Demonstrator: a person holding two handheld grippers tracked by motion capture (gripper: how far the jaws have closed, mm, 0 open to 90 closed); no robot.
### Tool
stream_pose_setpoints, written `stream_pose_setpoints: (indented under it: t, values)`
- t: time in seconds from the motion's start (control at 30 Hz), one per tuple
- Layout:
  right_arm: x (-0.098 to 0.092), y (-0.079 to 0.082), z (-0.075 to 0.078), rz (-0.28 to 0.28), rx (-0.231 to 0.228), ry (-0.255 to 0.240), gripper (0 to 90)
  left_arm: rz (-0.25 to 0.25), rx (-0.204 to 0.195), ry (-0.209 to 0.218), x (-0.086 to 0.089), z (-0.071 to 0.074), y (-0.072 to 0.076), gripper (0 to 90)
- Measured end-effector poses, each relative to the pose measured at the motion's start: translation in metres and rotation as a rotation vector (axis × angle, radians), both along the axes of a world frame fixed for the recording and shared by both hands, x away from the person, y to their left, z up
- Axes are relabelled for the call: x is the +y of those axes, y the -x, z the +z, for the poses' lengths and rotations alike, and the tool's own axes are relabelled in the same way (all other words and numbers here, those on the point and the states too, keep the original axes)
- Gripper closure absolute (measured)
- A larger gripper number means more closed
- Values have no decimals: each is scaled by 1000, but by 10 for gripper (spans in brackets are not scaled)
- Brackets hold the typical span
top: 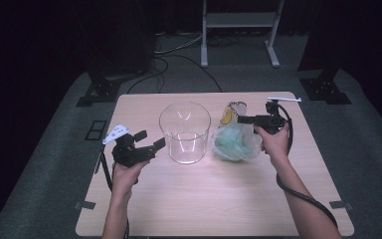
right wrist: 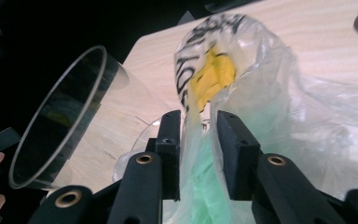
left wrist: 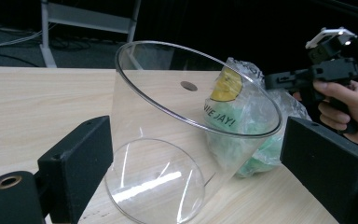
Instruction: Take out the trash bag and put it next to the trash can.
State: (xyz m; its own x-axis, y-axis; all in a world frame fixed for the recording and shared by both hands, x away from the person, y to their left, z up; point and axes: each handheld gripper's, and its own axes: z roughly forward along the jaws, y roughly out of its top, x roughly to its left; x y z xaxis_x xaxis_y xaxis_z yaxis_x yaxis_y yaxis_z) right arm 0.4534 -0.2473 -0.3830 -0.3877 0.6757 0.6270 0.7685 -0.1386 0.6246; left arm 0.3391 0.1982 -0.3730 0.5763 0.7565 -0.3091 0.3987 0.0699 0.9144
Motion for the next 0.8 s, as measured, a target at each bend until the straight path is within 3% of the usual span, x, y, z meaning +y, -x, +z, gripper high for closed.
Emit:
stream_pose_setpoints:
  t: [0.13, 0.37, 0.57, 0.8]
  values:
    - [-6, 3, 11, -6, -38, 11, 597, -7, 1, -2, -2, -1, 0, 83]
    - [-17, 14, 32, -66, -154, 8, 451, -10, -8, 8, -1, 2, 3, 83]
    - [-19, 18, 45, -63, -180, 35, 425, -4, -5, 15, 2, 1, 2, 83]
    - [-19, 23, 39, -6, -177, 55, 415, -7, -4, 11, 1, 1, 2, 83]
